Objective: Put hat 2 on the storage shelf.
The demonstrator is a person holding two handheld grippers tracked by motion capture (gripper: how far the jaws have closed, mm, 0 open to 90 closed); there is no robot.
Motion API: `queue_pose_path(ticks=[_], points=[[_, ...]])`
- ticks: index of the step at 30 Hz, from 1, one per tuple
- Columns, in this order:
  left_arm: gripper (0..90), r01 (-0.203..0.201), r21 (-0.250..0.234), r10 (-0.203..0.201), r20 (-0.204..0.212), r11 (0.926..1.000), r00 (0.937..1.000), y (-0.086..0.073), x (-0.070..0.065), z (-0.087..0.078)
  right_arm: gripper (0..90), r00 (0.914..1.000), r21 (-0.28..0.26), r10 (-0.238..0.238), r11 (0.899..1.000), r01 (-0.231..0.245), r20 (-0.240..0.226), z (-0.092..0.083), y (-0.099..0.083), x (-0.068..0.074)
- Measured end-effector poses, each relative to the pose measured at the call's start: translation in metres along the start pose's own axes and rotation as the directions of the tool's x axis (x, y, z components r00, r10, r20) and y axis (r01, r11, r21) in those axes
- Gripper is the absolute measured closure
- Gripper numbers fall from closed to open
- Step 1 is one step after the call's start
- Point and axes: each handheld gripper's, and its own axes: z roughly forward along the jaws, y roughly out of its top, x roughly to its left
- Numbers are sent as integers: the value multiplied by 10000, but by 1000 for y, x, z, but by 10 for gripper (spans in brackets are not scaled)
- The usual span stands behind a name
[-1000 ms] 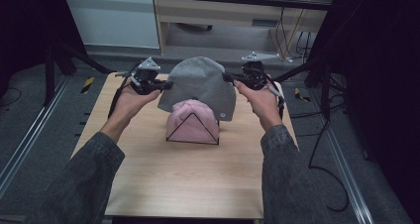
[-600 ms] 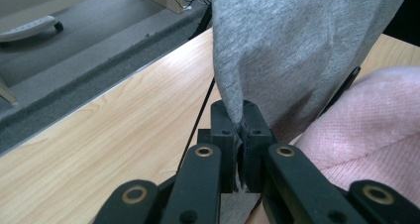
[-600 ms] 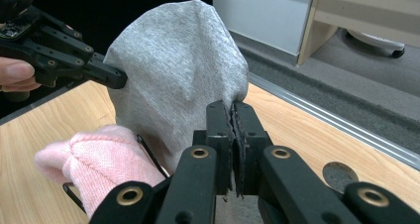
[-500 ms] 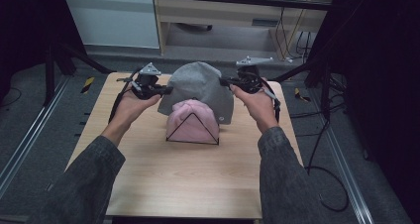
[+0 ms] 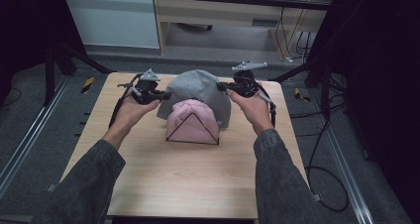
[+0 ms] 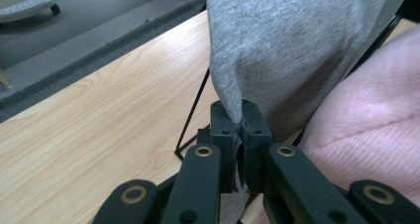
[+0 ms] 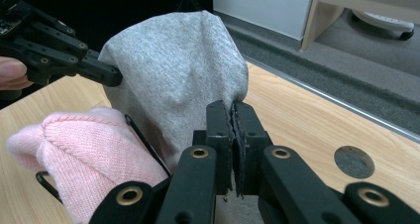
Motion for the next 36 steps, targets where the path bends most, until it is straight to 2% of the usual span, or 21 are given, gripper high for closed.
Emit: queue_pose_path(ticks=[12, 22, 26, 28, 34, 36], points=[[866, 220, 287, -219, -35, 9993, 9998, -22, 3, 7, 872, 9999, 263, -88, 9996, 90, -89, 12, -3, 5], [857, 506, 395, -505, -29, 9979, 9987, -31, 5, 9, 867, 10000, 401, -24, 9992, 27, -65, 20, -5, 6], [810, 626, 560, -629, 35, 9965, 9980, -32, 4, 12, 848, 10000, 410, 54, 9991, -54, 8, 22, -6, 6], [750, 693, 520, -695, 14, 9962, 9976, -31, 3, 13, 832, 10000, 416, 78, 9991, -79, 15, 22, -6, 6], [679, 740, 395, -733, -170, 9965, 9972, -30, 2, 11, 783, 9999, 440, 160, 9989, -162, 38, 19, -9, 4], [624, 756, 375, -745, -312, 9964, 9967, -30, 2, 10, 743, 9998, 445, 173, 9989, -176, 60, 18, -11, 4]])
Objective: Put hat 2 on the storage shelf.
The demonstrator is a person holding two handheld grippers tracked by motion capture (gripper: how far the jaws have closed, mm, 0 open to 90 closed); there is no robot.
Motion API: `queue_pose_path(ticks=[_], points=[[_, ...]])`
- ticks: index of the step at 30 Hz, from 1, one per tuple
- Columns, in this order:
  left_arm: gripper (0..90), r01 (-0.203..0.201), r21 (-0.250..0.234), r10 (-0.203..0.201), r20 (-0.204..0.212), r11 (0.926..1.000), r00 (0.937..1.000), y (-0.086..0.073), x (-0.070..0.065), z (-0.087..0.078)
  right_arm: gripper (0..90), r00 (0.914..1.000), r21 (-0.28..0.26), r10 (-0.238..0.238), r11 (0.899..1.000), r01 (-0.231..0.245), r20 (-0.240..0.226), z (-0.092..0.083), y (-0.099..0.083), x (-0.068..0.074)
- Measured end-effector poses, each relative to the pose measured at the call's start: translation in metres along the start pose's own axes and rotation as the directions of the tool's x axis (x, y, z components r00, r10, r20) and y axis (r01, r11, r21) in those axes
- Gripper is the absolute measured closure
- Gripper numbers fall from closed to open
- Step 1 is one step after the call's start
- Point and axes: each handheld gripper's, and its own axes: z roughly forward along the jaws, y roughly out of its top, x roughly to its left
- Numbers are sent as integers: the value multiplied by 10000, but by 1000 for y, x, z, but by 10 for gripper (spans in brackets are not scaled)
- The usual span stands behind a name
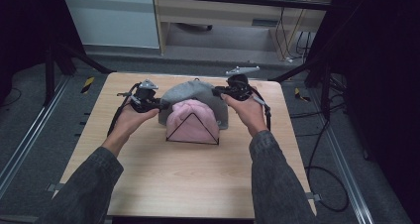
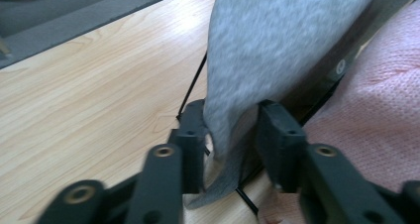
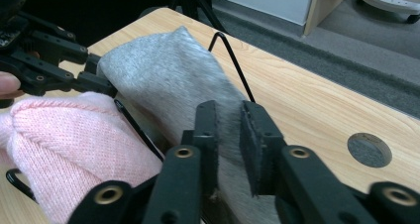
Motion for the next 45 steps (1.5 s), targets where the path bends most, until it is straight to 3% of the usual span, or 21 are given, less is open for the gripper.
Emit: queue_pose_path(ticks=[6, 17, 25, 28, 35, 41, 45], points=[[494, 203, -229, -208, -200, 9995, 9996, -2, 2, -7, 622, 9998, -9, 150, 9999, -150, 157, -4, -3, 0], [241, 524, -607, -532, -120, 9968, 9985, -8, -2, -24, 438, 9987, -222, 344, 9992, -335, 387, -19, -7, 1], [216, 465, -637, -476, -158, 9969, 9987, -11, -2, -30, 419, 9976, -281, 467, 9986, -453, 507, -25, -13, -3], [189, 208, -549, -228, -364, 9983, 9991, -12, -5, -34, 402, 9974, -312, 458, 9985, -442, 550, -29, -15, -4], [130, 236, -590, -270, -577, 9980, 9980, -14, -7, -43, 345, 9948, -389, 643, 9974, -614, 784, -39, -21, -6], [72, 205, -530, -248, -808, 9984, 9964, -21, -5, -55, 245, 9932, -398, 594, 9977, -557, 1005, -47, -27, -6], [57, 111, -530, -156, -855, 9985, 9962, -35, -6, -67, 179, 9897, -310, 552, 9982, -515, 1323, -55, -37, -5]])
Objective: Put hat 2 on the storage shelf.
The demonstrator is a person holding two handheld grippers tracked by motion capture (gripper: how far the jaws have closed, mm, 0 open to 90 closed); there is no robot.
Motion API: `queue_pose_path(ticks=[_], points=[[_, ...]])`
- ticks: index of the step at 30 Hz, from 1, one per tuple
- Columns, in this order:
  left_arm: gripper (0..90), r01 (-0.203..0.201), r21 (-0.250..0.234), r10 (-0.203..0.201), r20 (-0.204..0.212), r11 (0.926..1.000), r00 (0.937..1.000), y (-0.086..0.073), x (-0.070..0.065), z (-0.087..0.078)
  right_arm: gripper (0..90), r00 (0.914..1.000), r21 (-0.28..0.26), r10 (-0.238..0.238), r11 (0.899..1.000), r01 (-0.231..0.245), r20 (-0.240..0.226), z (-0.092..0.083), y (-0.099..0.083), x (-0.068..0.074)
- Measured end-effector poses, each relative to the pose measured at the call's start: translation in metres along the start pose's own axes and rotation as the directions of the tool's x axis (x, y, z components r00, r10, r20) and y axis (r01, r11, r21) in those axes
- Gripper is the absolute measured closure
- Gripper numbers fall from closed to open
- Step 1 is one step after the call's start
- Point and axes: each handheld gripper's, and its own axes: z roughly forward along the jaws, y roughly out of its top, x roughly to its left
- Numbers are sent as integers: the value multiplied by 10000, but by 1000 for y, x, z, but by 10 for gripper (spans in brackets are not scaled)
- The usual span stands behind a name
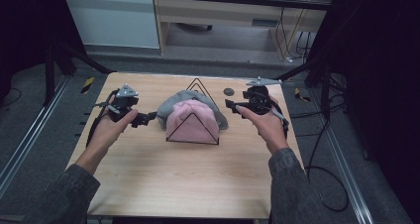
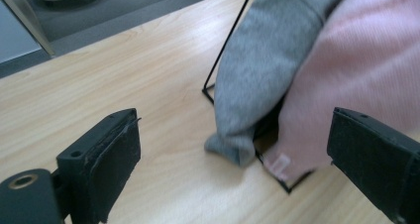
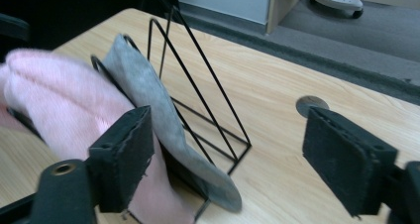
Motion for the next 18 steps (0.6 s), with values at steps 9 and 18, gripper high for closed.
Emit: queue_pose_path(ticks=[9, 18], points=[[51, 66, 1134, -10, -491, 9935, 9988, -52, 3, -13, 148, 9979, 59, 203, 9998, -207, 616, -17, -48, -7], [51, 497, 1846, -399, -569, 9816, 9976, -86, 10, -10, 105, 9945, 363, 699, 9967, -729, 780, -18, -101, -11]])
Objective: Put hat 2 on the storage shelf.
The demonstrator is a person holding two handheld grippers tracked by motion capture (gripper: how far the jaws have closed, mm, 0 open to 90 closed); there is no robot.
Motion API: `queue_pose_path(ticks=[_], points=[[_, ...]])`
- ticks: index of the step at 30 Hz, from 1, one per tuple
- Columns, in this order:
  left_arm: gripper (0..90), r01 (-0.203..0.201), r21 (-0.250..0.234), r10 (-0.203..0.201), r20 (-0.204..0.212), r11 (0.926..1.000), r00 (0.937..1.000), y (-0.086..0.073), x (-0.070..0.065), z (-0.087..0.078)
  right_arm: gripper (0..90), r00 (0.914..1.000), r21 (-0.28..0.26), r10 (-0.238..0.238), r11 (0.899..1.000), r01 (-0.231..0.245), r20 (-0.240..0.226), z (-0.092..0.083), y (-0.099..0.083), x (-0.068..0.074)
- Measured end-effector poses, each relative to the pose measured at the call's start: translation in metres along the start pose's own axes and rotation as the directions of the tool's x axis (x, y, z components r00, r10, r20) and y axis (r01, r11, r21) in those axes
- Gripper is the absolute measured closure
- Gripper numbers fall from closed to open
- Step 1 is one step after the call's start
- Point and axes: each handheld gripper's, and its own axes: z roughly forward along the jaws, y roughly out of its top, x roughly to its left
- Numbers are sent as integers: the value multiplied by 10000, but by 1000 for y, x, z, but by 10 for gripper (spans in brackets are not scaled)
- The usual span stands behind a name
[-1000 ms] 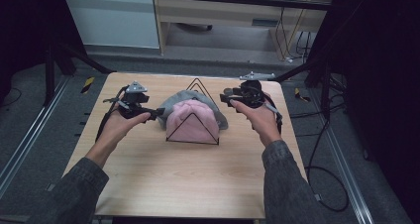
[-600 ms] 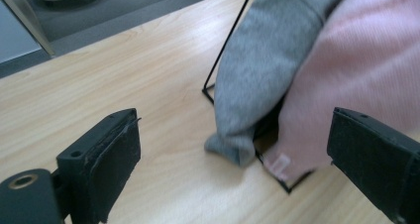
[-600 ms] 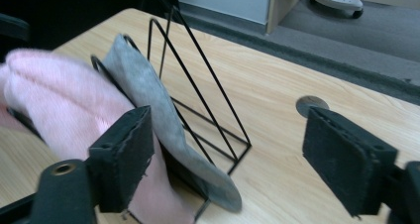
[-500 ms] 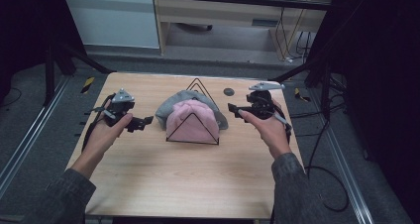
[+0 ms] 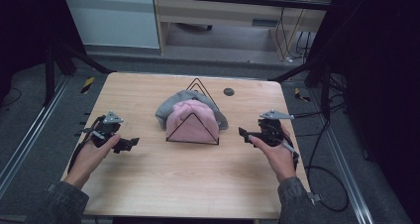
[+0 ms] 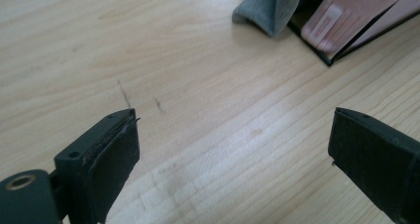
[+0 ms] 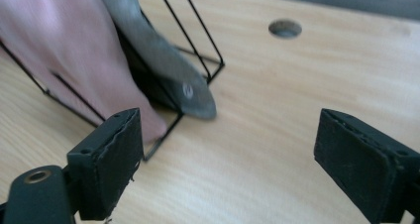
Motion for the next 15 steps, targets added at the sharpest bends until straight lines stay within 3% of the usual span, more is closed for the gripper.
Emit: queue_pose_path(ticks=[5, 9, 15], points=[[48, -185, 620, 175, 154, 9979, 9997, -11, 0, 8, 93, 9995, 608, 248, 9978, -258, 168, 9, -28, -1], [47, -69, 947, 39, 317, 9955, 9995, -16, 0, 13, 92, 9991, 1035, 270, 9942, -303, 333, 15, -48, -2], [45, 34, 1237, -90, 448, 9923, 9990, -23, -1, 18, 89, 9983, 1455, 248, 9888, -322, 528, 18, -64, -5]])
